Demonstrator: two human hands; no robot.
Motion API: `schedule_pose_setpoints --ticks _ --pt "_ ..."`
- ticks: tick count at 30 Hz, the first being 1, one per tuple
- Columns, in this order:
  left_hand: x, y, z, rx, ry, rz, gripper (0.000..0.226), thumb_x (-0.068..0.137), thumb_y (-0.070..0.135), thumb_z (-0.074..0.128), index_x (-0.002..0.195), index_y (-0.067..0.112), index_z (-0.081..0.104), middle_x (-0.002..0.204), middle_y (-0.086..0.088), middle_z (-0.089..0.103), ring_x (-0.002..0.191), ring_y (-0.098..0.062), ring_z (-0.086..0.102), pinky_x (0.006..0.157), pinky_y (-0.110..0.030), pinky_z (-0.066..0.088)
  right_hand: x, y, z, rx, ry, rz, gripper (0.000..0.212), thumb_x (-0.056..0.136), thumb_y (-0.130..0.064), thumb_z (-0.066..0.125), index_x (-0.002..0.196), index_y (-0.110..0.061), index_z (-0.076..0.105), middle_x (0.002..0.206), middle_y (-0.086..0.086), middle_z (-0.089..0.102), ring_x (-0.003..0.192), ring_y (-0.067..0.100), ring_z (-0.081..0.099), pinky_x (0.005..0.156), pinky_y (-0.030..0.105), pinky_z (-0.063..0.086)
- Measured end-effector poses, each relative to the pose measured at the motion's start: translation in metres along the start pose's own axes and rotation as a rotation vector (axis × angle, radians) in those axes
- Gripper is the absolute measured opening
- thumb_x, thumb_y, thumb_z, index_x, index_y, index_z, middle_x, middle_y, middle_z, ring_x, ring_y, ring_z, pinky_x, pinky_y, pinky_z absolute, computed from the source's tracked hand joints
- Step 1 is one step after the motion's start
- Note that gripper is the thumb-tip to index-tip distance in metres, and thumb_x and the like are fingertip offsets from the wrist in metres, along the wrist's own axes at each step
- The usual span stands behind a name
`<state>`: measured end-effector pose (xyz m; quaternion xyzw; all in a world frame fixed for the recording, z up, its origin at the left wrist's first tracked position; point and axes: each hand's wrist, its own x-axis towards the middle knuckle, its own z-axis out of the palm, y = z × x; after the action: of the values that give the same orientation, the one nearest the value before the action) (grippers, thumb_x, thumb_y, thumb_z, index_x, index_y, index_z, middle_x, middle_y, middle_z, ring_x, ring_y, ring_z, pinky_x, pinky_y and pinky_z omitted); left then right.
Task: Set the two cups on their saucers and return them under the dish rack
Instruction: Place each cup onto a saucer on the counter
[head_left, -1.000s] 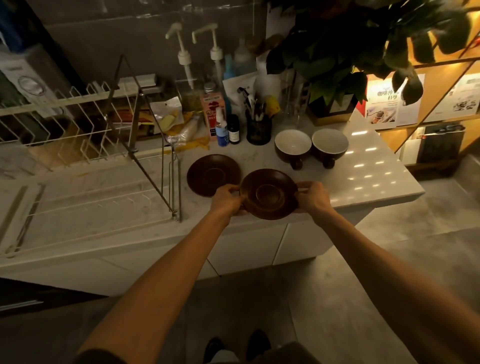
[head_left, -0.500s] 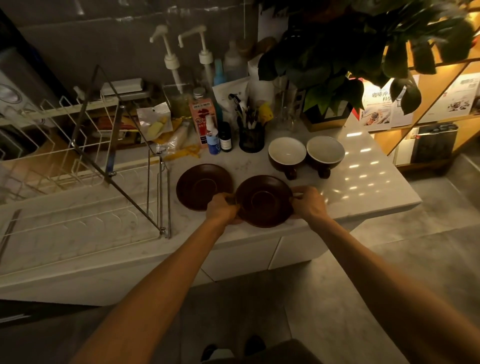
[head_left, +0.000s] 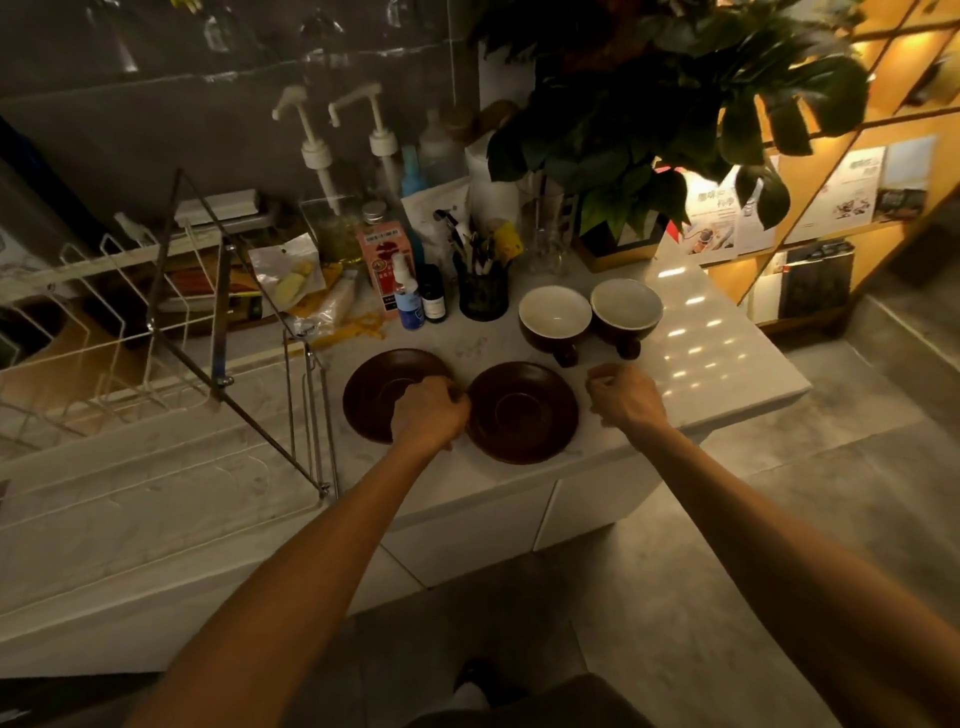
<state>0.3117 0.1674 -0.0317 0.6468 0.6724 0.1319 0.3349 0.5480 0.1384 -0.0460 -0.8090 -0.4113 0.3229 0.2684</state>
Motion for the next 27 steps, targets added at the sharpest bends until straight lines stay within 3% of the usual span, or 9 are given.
schedule_pose_setpoints --ticks 2,4,9,12,16,20,23,27 --pt "0.005 0.009 -0.010 0.022 -0.003 0.067 0.029 0.091 0.035 0.053 0.102 0.012 0.068 0.083 -0.007 0.074 0.063 -0.021 0.073 0.070 -0.039 0.062 -0.001 -0.004 -0.003 0.018 0.054 0.011 0.023 0.085 -0.023 0.054 0.098 -0.020 0.073 0.098 0.014 0.072 0.092 0.035 0.069 0.082 0.052 0.059" --pt "0.013 0.021 -0.017 -0.066 -0.046 0.092 0.029 0.092 0.030 0.052 0.111 0.014 0.067 0.089 -0.007 0.073 0.073 -0.024 0.073 0.077 -0.041 0.061 0.002 -0.009 -0.008 0.023 0.107 0.022 0.031 0.080 -0.028 0.053 0.104 -0.019 0.072 0.097 0.014 0.072 0.091 0.036 0.070 0.080 0.052 0.060" --pt "0.032 0.047 -0.024 -0.281 -0.150 0.023 0.034 0.092 0.023 0.054 0.126 0.016 0.058 0.102 -0.011 0.070 0.083 -0.026 0.073 0.077 -0.043 0.062 0.006 -0.029 -0.016 0.101 0.168 0.008 0.014 0.082 -0.028 0.054 0.073 -0.030 0.065 0.091 0.016 0.072 0.084 0.037 0.070 0.077 0.053 0.060" --pt "0.044 0.057 -0.019 -0.386 -0.170 -0.027 0.036 0.090 0.019 0.055 0.126 0.019 0.058 0.109 -0.010 0.065 0.087 -0.025 0.071 0.074 -0.040 0.062 0.009 -0.042 -0.022 0.126 0.150 -0.013 0.013 0.088 -0.027 0.057 0.091 -0.022 0.068 0.094 0.020 0.072 0.084 0.038 0.071 0.078 0.054 0.060" --pt "0.059 0.069 -0.009 -0.515 -0.157 -0.080 0.039 0.090 0.019 0.056 0.129 0.015 0.057 0.118 -0.014 0.062 0.091 -0.029 0.069 0.067 -0.037 0.061 0.023 -0.051 -0.024 0.140 0.097 -0.001 0.028 0.092 -0.027 0.058 0.112 -0.009 0.068 0.096 0.021 0.072 0.081 0.037 0.072 0.080 0.053 0.060" --pt "0.072 0.081 0.005 -0.552 -0.172 -0.134 0.046 0.092 0.023 0.058 0.137 0.015 0.048 0.122 -0.015 0.060 0.092 -0.030 0.068 0.063 -0.037 0.060 0.042 -0.049 -0.018 0.071 0.052 -0.034 0.039 0.092 -0.029 0.056 0.128 -0.012 0.061 0.116 0.021 0.068 0.092 0.039 0.070 0.082 0.055 0.058" --pt "0.084 0.089 0.016 -0.584 -0.175 -0.165 0.050 0.093 0.025 0.059 0.139 0.014 0.046 0.133 -0.016 0.055 0.088 -0.029 0.066 0.056 -0.033 0.056 0.051 -0.047 -0.013 -0.005 0.043 -0.076 0.047 0.093 -0.034 0.054 0.137 -0.017 0.052 0.118 0.019 0.067 0.092 0.038 0.070 0.080 0.055 0.059" --pt "0.092 0.097 0.025 -0.596 -0.171 -0.201 0.053 0.092 0.024 0.060 0.142 0.013 0.043 0.137 -0.015 0.052 0.085 -0.028 0.067 0.061 -0.037 0.059 0.055 -0.052 -0.014 -0.094 0.057 -0.095 0.051 0.094 -0.031 0.054 0.143 -0.021 0.045 0.127 0.020 0.063 0.105 0.042 0.066 0.087 0.057 0.055"
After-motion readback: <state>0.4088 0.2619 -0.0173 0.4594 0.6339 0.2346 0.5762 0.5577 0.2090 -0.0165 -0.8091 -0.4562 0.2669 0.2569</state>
